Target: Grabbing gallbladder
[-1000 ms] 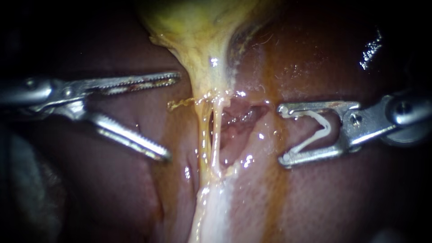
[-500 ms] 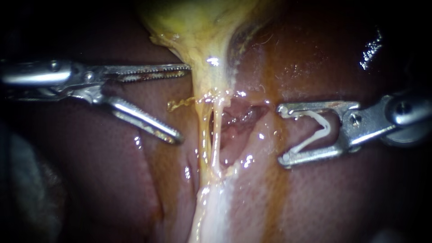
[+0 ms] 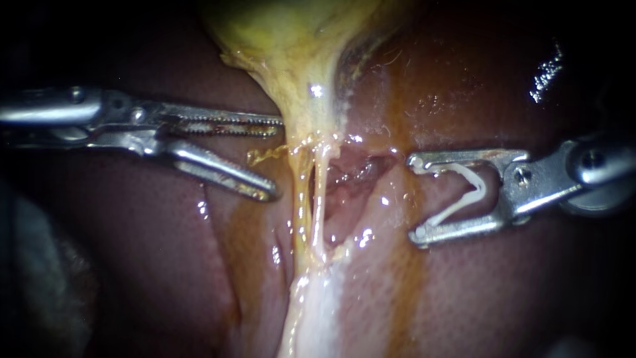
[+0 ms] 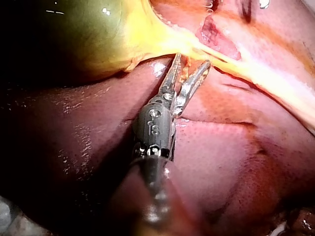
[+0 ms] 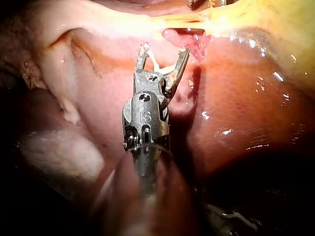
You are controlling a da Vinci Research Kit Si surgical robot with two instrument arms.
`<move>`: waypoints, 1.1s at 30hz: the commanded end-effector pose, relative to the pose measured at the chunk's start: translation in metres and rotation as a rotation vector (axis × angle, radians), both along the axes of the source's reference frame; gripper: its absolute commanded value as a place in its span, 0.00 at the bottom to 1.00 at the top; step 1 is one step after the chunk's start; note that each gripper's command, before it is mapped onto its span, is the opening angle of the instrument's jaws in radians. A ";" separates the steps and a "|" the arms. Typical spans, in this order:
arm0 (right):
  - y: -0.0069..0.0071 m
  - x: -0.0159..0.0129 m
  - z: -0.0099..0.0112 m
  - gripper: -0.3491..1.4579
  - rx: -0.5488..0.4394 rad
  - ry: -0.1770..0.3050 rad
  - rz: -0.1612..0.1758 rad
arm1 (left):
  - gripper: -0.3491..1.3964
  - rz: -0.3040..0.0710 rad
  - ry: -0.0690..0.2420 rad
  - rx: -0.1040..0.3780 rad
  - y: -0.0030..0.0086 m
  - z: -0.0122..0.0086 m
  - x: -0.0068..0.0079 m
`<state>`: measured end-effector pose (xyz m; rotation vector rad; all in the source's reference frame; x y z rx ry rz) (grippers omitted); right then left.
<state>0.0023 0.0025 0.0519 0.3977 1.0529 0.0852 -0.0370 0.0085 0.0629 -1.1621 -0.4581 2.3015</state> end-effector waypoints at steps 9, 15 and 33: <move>0.0000 0.0000 0.0000 0.47 0.000 0.000 0.000 | 0.00 -0.028 0.016 0.041 0.0000 -0.0004 0.0004; 0.0000 0.0000 0.0000 0.47 0.000 0.000 0.000 | 0.00 -0.042 0.037 0.080 -0.0001 -0.0009 0.0008; 0.0000 -0.0001 0.0000 0.47 0.000 0.000 0.000 | 0.00 -0.086 0.042 0.137 0.0055 -0.0089 0.0049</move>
